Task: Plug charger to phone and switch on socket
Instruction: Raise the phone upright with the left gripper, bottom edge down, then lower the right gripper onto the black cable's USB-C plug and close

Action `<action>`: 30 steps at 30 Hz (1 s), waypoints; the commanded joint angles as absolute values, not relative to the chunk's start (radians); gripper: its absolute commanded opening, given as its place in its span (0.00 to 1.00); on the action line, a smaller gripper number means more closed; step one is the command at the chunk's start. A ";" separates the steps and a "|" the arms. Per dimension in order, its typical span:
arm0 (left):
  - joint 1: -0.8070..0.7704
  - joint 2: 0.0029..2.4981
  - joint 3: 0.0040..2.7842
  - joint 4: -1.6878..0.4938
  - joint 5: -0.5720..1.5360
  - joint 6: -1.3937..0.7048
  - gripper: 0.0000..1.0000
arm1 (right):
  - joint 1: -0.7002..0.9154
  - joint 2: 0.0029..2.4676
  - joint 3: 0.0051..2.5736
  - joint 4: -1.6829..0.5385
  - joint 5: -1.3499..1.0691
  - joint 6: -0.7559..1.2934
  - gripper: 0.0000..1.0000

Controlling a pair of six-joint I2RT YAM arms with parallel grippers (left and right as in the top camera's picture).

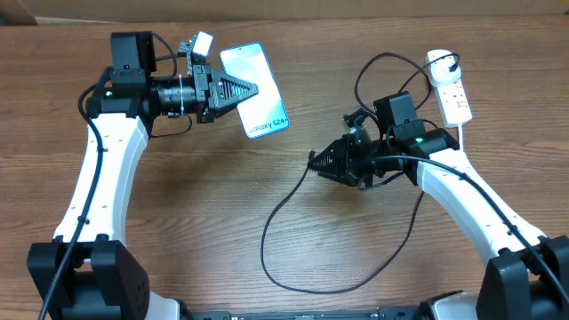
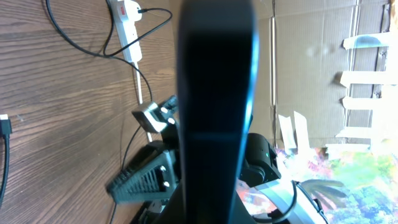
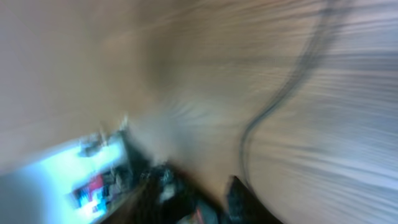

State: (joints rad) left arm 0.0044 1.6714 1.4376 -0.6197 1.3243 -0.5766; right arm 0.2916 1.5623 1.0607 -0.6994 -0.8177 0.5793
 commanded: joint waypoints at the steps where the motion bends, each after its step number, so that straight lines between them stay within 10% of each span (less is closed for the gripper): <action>1: 0.006 1.666 1.469 -0.617 1.376 -0.560 0.04 | 0.301 1.554 1.084 -0.700 -0.465 0.681 0.47; 11: -0.020 1.666 1.469 -0.715 1.203 -0.506 0.04 | 0.351 1.605 1.111 -0.614 -0.404 0.711 0.72; 30: -0.060 1.666 1.469 -0.785 1.129 -0.441 0.04 | 0.360 1.872 1.257 -0.595 -0.334 0.791 0.57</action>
